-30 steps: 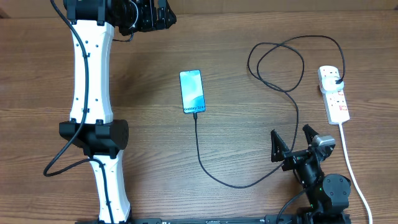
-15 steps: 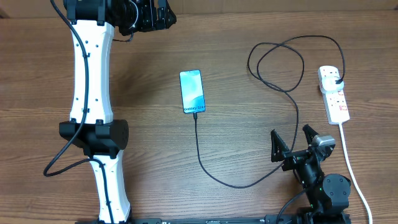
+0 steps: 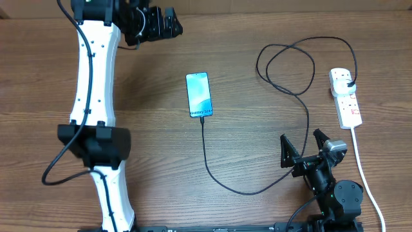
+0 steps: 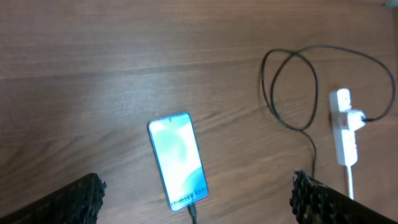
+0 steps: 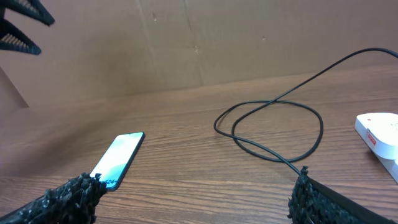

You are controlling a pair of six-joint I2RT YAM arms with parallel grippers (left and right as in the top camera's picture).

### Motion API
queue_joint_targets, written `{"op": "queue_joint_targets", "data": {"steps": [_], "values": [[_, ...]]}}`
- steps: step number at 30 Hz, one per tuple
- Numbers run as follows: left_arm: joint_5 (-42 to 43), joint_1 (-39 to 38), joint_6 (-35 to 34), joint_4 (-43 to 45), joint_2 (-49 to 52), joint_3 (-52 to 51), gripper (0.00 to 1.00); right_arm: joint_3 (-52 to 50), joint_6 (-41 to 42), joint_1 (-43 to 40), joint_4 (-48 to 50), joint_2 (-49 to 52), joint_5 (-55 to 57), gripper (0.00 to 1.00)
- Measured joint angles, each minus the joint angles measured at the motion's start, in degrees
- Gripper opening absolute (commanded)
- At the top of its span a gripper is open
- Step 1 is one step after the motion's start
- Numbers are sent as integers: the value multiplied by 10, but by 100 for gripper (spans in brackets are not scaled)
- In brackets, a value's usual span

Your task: Plug charger to phone and switch on socket

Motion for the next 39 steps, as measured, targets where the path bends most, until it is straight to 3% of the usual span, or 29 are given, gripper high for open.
{"op": "queue_joint_targets", "data": {"steps": [8,23,39], "values": [[-24,0,2,273,-200,-342,100,0,0,0,0,0,0,100],[-89,0,58,621,-546,-845,99,0,0,0,-2,0,0,100],[-114,0,75,806,-860,-1198,100,0,0,0,-2,0,0,100]]}}
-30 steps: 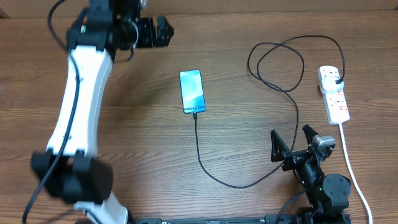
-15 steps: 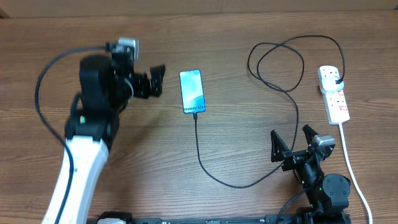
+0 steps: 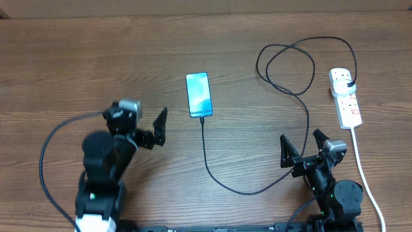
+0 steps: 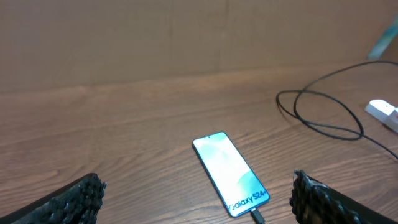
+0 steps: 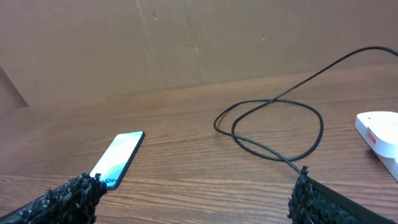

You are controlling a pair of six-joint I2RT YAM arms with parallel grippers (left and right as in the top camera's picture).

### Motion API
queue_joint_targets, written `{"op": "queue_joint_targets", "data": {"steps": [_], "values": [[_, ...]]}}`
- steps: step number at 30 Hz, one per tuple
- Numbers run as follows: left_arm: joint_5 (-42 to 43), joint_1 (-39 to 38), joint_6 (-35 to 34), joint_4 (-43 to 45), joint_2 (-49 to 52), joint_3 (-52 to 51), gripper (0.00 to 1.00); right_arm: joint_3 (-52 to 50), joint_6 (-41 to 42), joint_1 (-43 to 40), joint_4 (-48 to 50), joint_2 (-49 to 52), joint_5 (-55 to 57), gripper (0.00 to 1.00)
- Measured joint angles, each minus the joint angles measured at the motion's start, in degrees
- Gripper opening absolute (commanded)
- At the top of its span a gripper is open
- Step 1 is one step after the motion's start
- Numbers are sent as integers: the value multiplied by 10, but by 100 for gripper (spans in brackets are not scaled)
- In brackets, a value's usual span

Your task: Plug charger to phone and switch on socket

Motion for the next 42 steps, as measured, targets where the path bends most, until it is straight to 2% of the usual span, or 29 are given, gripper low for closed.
{"op": "queue_joint_targets", "data": {"steps": [13,25,32,42], "values": [[-40,0,15,16,-199,-125,100,0,0,0,0,0,0,100],[-49,0,27,37,-305,-217,100,0,0,0,0,0,0,100],[-51,0,28,37,-334,-236,99,0,0,0,0,0,0,100],[-66,0,28,-61,-402,-243,100,0,0,0,0,0,0,100]]}}
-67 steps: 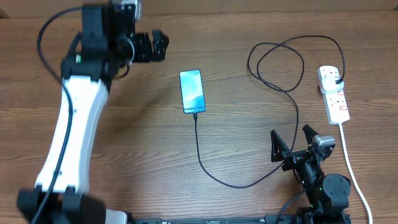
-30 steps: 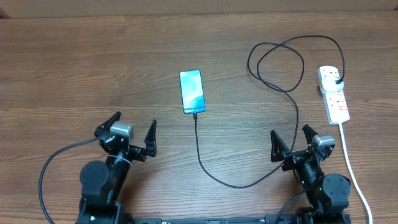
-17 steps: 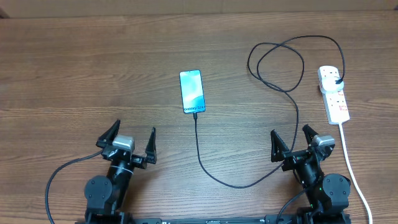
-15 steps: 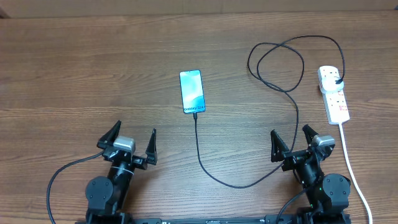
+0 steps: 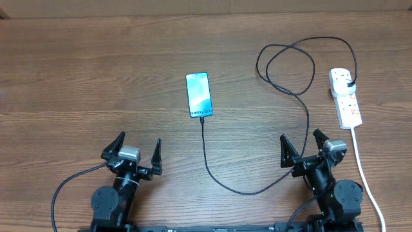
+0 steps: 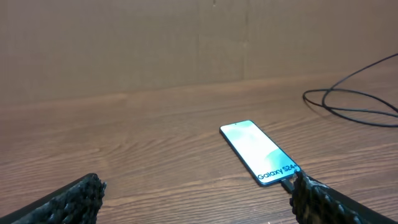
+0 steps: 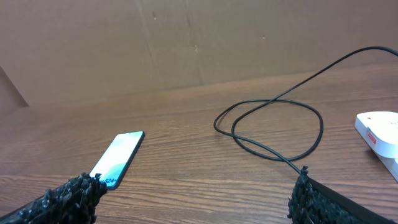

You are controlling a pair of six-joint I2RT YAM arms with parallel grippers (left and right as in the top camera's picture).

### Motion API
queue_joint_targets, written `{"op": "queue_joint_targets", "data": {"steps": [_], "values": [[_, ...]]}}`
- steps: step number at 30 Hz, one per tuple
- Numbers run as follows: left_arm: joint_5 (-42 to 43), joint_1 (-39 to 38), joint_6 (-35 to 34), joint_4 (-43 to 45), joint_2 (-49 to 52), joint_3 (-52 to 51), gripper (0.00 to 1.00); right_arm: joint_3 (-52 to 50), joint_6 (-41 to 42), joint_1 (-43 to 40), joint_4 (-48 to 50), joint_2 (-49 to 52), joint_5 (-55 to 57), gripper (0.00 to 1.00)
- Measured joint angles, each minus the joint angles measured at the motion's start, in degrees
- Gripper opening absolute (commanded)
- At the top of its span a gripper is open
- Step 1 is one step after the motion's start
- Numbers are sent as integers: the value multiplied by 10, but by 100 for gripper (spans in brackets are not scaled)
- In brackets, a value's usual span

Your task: Plug charger to phone and switch on socket

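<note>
A phone (image 5: pixel 199 95) with a lit blue screen lies flat mid-table, the black charger cable (image 5: pixel 212 169) plugged into its near end. The cable loops right and up to a plug in the white power strip (image 5: pixel 345 96) at the right edge. My left gripper (image 5: pixel 133 149) rests open at the near left, empty, with the phone (image 6: pixel 259 152) ahead of its right finger. My right gripper (image 5: pixel 305 147) sits open at the near right, empty, with the phone (image 7: pixel 117 158) by its left finger and the strip (image 7: pixel 379 134) at far right.
The wooden table (image 5: pixel 77 77) stretches bare to the left of the phone. A cable loop (image 5: pixel 286 64) lies at the back right, between phone and strip. The strip's white lead (image 5: pixel 362 174) runs down the right edge past my right arm.
My left arm has dropped back from mid-left of the table to its near-left resting place, gripper still open. Phone, cable, strip and right arm are unmoved.
My left arm was stretched far over the back left of the table, gripper open, looking down on the phone. It then stood folded lower at mid-left. Now it rests at the near edge. The phone stayed plugged and lit throughout; the right arm never moved.
</note>
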Motion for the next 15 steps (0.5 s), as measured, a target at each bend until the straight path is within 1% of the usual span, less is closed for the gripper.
{"op": "queue_joint_targets", "data": {"steps": [15], "values": [[-5,0,0,0,-5,0,100,0,0,0,0,0,0,100]]}}
